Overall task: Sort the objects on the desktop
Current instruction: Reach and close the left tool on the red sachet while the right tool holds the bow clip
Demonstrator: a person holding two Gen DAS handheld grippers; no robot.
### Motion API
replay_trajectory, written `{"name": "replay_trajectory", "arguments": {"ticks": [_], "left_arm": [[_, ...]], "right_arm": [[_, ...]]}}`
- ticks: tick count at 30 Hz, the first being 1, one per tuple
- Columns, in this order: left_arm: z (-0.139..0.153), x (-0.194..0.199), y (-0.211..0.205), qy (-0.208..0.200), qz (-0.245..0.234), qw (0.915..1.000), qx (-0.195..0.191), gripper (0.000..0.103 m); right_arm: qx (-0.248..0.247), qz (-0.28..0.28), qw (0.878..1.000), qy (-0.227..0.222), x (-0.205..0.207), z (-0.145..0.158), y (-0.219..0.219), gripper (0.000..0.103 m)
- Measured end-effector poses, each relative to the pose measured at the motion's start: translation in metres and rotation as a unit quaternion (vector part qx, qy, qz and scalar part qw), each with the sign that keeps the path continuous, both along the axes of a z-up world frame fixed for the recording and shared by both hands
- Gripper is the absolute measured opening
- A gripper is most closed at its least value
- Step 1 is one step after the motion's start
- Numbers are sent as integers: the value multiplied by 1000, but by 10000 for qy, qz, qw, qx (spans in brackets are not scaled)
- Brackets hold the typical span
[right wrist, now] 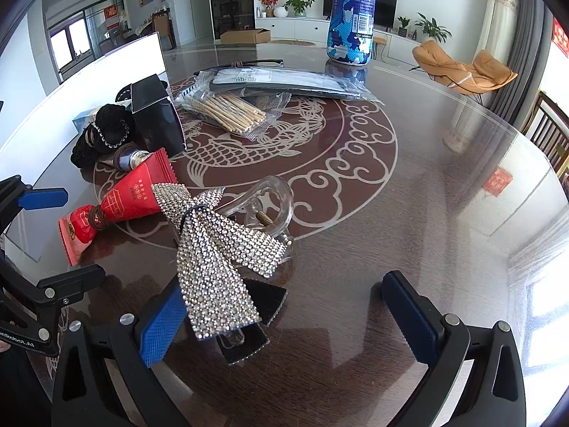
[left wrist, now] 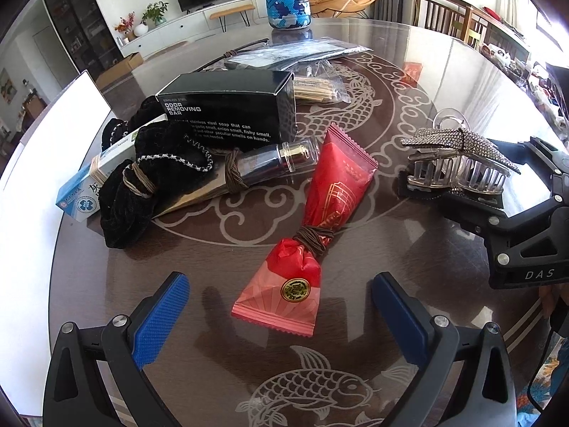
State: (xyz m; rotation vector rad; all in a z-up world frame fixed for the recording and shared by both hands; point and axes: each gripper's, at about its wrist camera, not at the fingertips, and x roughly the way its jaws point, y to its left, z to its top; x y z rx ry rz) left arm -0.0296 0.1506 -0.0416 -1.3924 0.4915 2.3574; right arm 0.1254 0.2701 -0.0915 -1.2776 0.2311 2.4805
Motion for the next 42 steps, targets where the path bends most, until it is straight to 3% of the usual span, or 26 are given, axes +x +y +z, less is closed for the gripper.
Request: {"name": "replay_trajectory", "arguments": {"ticks": [4,7,13,16,26,29,32,36,42], "left_arm": [[2,0,3,-31,4,9998,-204,103],[16,3,-1,299,156,9986,-410,103],[62,6,-25,848,601,9941,-308,103],[77,6,-30,1090,706,9902,-515,103],[89,8,-22,1328,641,9857,-818,103],[83,7,-25,1067,432,9915,-601,103],[57,-4,-30,239,-133,9996,-77,103],[18,-19,-27,-318,-398,9987,52,103],[1,-29,-4,-715,-738,9936,473,103]], "right_arm": [[0,0,10000,0,0,0,0,103],[0,0,10000,0,0,0,0,103],[1,0,10000,-1,0,0,0,103],[1,0,10000,0,0,0,0,103],[1,-1,10000,0,0,0,0,103],[1,-1,10000,0,0,0,0,103],[1,-1,10000,0,0,0,0,103],[1,-2,10000,0,0,0,0,103],[1,-1,10000,0,0,0,0,103]]}}
